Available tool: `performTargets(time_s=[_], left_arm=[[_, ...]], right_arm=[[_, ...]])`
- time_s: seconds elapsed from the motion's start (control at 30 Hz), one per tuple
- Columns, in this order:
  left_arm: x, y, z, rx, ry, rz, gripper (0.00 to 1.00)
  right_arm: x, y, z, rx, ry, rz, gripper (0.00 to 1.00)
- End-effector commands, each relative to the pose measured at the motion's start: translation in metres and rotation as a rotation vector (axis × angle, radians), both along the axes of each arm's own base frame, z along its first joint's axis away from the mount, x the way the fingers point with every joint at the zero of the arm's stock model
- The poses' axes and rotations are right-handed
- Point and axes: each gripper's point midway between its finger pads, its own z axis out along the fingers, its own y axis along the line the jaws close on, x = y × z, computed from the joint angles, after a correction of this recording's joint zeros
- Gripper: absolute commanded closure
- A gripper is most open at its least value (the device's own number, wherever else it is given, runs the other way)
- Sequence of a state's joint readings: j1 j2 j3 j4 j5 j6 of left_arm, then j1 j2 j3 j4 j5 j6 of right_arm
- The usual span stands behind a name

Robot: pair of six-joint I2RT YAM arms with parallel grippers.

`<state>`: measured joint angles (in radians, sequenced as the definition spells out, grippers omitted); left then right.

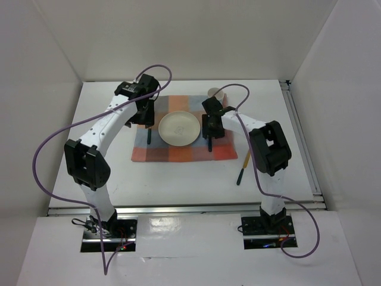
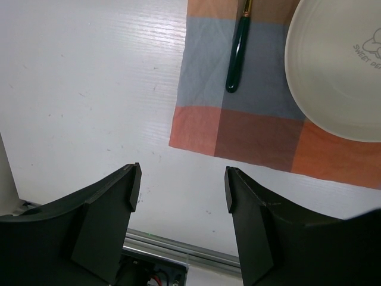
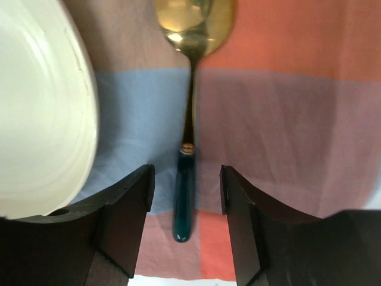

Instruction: Set the dinner table for one person

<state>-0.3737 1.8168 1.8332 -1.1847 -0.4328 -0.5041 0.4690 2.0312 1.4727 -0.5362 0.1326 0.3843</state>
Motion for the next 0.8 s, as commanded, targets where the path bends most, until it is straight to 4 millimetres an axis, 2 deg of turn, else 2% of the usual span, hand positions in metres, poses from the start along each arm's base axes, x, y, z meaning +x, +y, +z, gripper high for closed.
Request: performTargets(time_s=[0.0, 0.03, 0.07, 0.1, 0.13, 0.17, 0.2, 0.23, 0.3, 0.33, 0.37, 0.47, 0.6, 0.77], left_arm=[[-0.004, 0.0, 0.014, -0.029, -0.038, 0.01, 0.25], [-0.002, -0.001, 0.015, -0.032, -0.046, 0.01, 0.25], [-0.002, -0.002, 0.015, -0.04, -0.043, 0.007, 0.25], [-0.002, -0.002, 0.015, -0.04, -0.043, 0.007, 0.25], [-0.004, -0.001, 0.011, -0.036, -0.033, 0.007, 0.25], [-0.004, -0.001, 0.011, -0.036, -0.033, 0.007, 0.25], [-0.005, -0.005, 0.011, -0.036, -0.033, -0.002, 0.25], [-0.003, -0.007, 0.011, -0.049, -0.038, -0.006, 0.25], [-0.003, -0.007, 0.011, -0.049, -0.038, -0.006, 0.25], [-0.002, -0.01, 0.011, -0.06, -0.043, -0.009, 0.25], [-0.002, -0.009, 0.012, -0.056, -0.041, -0.017, 0.25], [0.0, -0.01, 0.014, -0.06, -0.05, -0.018, 0.25], [0.0, -0.013, 0.011, -0.052, -0.039, -0.035, 0.25], [0.0, -0.013, 0.011, -0.052, -0.039, -0.035, 0.25]], right_arm=[[0.007, -0.006, 0.052, 0.007, -0.129, -0.068, 0.4], [-0.002, -0.015, 0.051, -0.008, -0.12, -0.096, 0.4], [-0.005, -0.019, 0.07, 0.014, -0.161, -0.131, 0.38], [-0.011, -0.026, 0.074, 0.006, -0.168, -0.16, 0.38], [-0.021, -0.042, 0.066, 0.001, -0.142, -0.201, 0.38], [-0.03, -0.054, 0.076, 0.01, -0.152, -0.242, 0.38], [-0.036, -0.062, 0.075, 0.032, -0.144, -0.303, 0.38], [-0.055, -0.084, 0.056, 0.01, -0.086, -0.363, 0.38], [-0.073, -0.099, 0.05, 0.063, -0.04, -0.434, 0.36], [-0.083, -0.104, 0.042, 0.073, -0.011, -0.451, 0.35], [-0.101, -0.11, 0.025, 0.061, 0.043, -0.457, 0.34], [-0.134, -0.116, 0.006, 0.076, 0.139, -0.504, 0.34], [-0.157, -0.115, -0.005, 0.113, 0.182, -0.539, 0.35], [-0.171, -0.115, -0.015, 0.11, 0.223, -0.548, 0.39]])
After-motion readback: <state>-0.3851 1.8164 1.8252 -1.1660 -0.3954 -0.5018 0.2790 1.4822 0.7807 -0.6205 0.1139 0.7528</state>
